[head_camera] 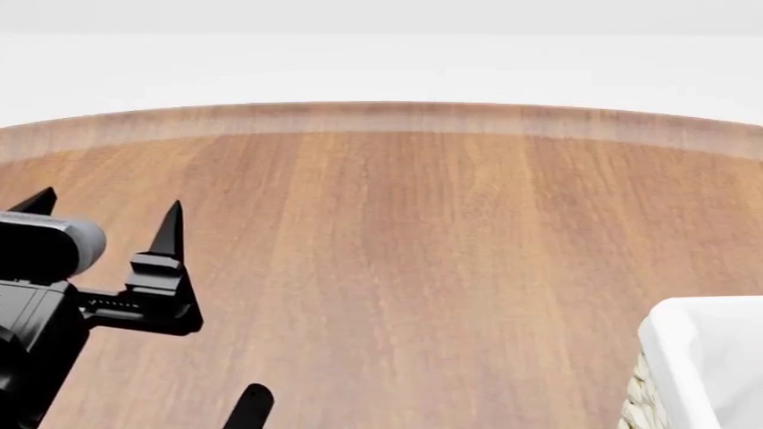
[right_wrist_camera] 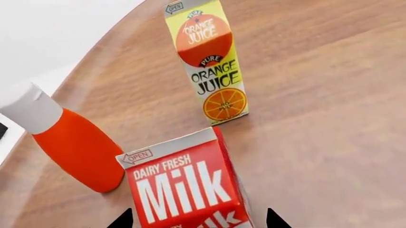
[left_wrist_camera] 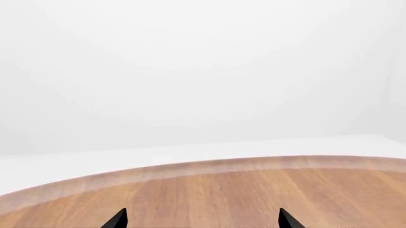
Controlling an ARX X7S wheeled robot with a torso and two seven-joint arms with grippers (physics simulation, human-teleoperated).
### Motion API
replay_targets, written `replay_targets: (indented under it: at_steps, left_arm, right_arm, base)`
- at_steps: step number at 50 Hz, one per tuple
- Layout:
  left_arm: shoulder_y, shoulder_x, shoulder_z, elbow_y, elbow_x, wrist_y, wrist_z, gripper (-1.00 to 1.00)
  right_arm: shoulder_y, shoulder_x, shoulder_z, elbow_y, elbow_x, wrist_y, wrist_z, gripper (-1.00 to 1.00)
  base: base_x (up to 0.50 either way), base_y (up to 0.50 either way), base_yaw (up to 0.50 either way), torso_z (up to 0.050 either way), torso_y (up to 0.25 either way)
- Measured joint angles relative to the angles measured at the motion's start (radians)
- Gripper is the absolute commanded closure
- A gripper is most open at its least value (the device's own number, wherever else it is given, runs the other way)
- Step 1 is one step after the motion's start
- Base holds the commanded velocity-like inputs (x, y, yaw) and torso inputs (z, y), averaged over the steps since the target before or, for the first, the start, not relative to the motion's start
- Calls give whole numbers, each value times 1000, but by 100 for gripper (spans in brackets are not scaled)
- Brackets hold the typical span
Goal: Pick the milk and place it in the basket.
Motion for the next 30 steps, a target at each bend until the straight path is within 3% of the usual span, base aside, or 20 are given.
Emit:
replay_targets:
  at_steps: [2,3,30]
  left_arm:
    - [1,-1,2,-1,0,2,0,-100]
    - [2,-1,3,-1,0,4,0,-100]
    - [8,-12,14,-21,-9,32,-3,-100]
  right_arm:
    - [2,-6,-5,17,-2,-9,-11,-100]
    - [2,-8,-9,25,-4,-14,-16,100]
    - [18,-28,-13,105,-2,-64,-33,100]
  base:
    - [0,0,0,0,0]
    - [0,0,0,0,0]
    - [0,0,1,0,0]
